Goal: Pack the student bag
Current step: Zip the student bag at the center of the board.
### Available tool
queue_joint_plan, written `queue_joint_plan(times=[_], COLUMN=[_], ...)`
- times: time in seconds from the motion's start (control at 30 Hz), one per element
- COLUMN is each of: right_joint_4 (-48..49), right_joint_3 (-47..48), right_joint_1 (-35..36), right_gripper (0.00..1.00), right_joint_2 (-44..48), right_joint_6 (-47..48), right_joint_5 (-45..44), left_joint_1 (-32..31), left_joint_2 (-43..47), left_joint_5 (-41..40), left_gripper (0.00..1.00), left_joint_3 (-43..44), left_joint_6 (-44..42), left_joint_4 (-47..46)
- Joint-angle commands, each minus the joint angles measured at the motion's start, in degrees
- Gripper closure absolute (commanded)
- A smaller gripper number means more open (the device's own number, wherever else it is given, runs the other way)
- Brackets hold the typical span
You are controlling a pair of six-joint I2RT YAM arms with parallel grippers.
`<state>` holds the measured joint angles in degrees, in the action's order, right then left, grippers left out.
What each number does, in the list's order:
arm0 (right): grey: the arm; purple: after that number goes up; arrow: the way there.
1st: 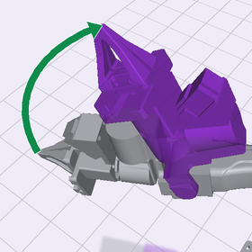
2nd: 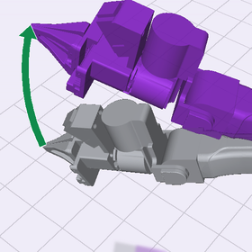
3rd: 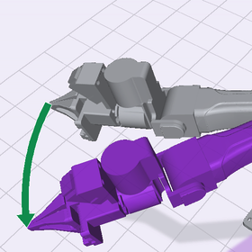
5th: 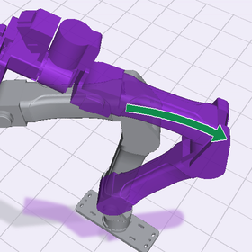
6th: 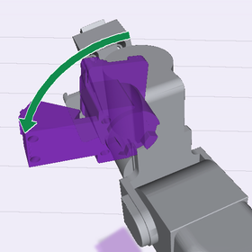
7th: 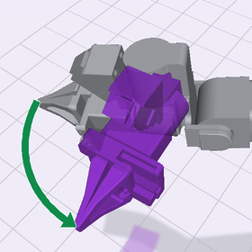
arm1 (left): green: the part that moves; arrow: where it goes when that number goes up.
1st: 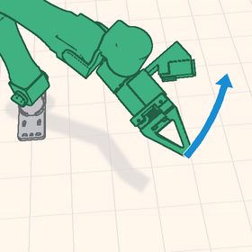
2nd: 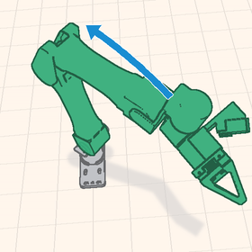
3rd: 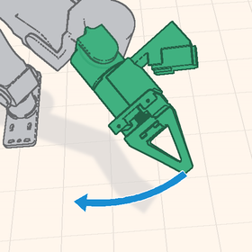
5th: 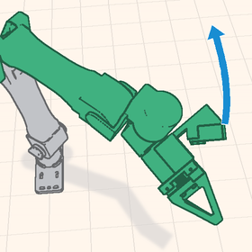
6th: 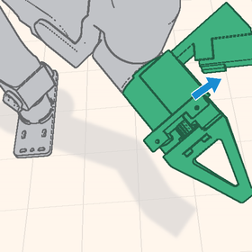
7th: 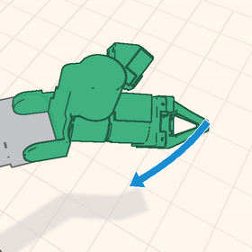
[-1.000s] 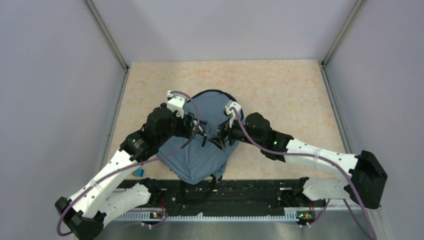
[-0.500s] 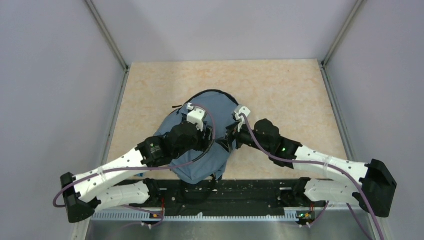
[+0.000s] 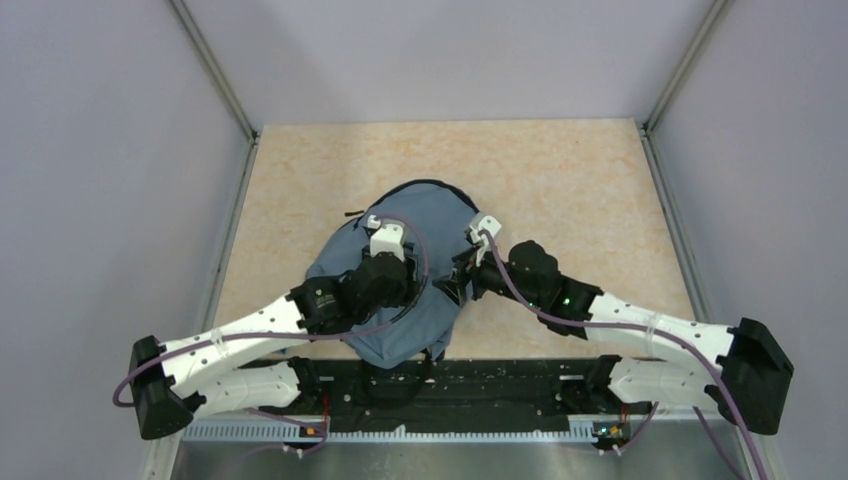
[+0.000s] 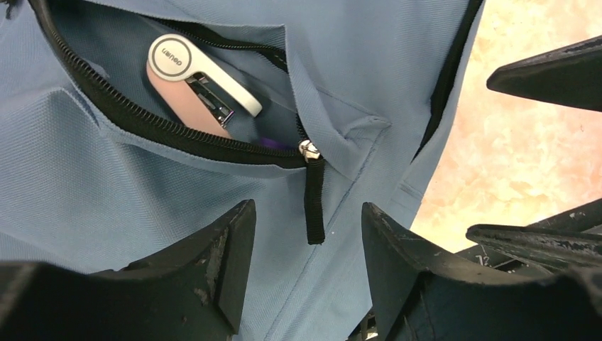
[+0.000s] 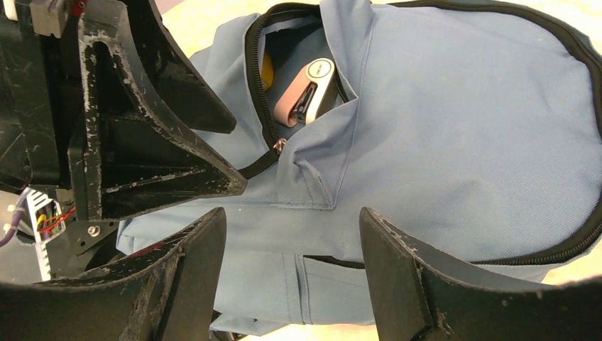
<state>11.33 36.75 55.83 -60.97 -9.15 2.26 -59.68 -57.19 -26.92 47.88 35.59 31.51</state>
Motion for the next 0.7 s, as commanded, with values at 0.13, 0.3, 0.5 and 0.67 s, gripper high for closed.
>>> queue_joint_plan(times=[0.13, 0.3, 0.5, 0.67], right_joint_4=[3.78, 4.81, 5.78, 8.72], right_joint_3=[1.34, 1.22, 1.66, 1.06], right_joint_1=[0.55, 0.51, 0.54, 0.55], right_gripper=[0.34, 0.34, 0.35, 0.35], right_joint_2=[-1.85, -2.63, -4.58, -6.88], right_joint_6=[0.67, 0.40, 1.52, 4.76], right_joint_5=[1.69, 1.97, 2.30, 2.13], left_joint_1=[-0.13, -0.15, -0.12, -0.12], left_joint_2=[-1.33, -3.70, -6.35, -6.21], left_joint_5=[-2.09, -0.85, -0.91, -1.61], left_gripper=[0.42, 0.44, 0.61, 0.90], left_joint_3=[-1.93, -1.34, -0.22, -0.03], left_joint_6=[2.16, 2.54, 3.21, 3.25], left_joint_4=[-3.39, -3.47, -2.50, -2.95])
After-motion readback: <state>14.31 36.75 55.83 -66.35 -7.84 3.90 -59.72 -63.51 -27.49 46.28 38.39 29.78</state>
